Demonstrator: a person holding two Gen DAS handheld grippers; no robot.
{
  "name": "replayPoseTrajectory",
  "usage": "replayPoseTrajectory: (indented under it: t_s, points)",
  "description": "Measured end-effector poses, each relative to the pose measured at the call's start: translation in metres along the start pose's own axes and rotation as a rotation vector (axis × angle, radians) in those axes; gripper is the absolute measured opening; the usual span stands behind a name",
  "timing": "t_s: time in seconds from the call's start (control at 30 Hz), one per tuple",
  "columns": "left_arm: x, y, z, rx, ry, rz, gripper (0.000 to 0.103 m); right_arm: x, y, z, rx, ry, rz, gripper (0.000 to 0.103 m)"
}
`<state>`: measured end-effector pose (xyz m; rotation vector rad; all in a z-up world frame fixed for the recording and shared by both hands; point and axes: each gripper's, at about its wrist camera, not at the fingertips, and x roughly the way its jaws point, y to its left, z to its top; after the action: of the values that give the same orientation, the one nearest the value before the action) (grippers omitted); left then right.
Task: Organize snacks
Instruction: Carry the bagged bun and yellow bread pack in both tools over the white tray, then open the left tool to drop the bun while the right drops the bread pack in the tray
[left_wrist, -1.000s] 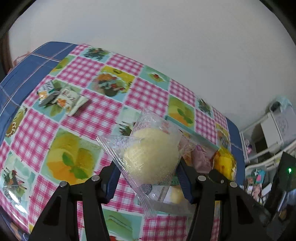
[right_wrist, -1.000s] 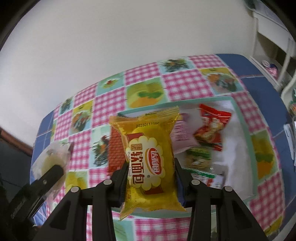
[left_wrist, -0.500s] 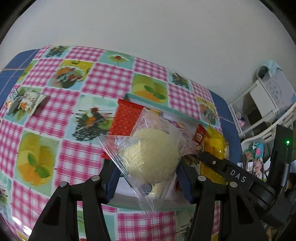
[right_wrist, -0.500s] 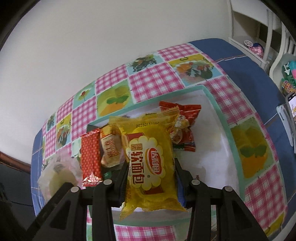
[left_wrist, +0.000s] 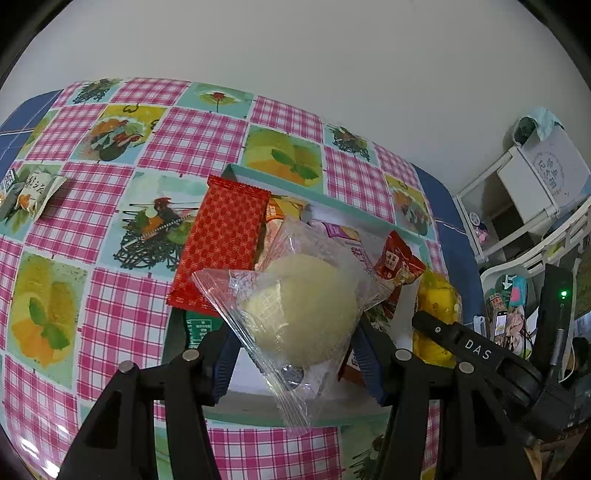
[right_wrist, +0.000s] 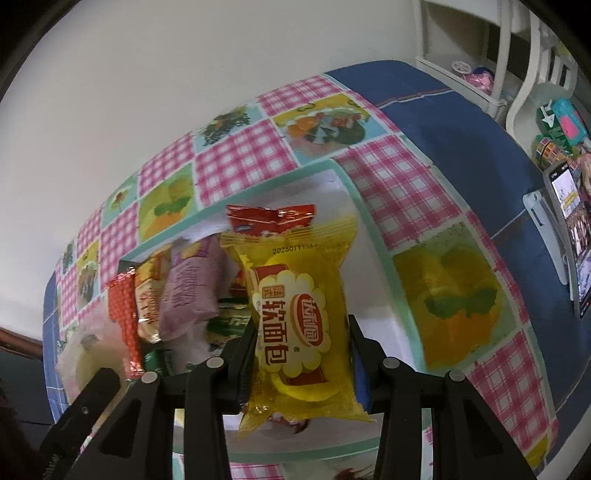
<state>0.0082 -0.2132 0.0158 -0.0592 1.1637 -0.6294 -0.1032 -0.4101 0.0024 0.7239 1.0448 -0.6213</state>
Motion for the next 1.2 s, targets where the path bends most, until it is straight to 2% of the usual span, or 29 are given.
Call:
replayPoseTrajectory:
  t_s: [0.4,0.57,0.73,1.07,1.2]
  points:
    - [0.009,0.002,0.001,-0.035,-0.024,0.019,0.059,0.009,-0.015,-0.001,-0.005,0.0,-0.022,0.045]
    - [0.012,0.007,0.002,-0.072,-0.022,0.001,0.059,0.014,-0.016,-0.003,-0.017,0.011,-0.029,0.045]
    - [0.014,0.002,0.0,-0.056,-0.013,-0.003,0.059,0.012,-0.009,-0.003,-0.043,0.006,-0.04,0.045]
    - [0.007,-0.004,0.003,-0.048,0.011,-0.045,0.061,-0.003,0.002,-0.001,-0.067,-0.012,-0.044,0.063]
    - [-0.006,-0.004,0.007,-0.033,-0.001,-0.015,0.066,-0.012,0.013,-0.002,-0.101,-0.02,-0.06,0.064]
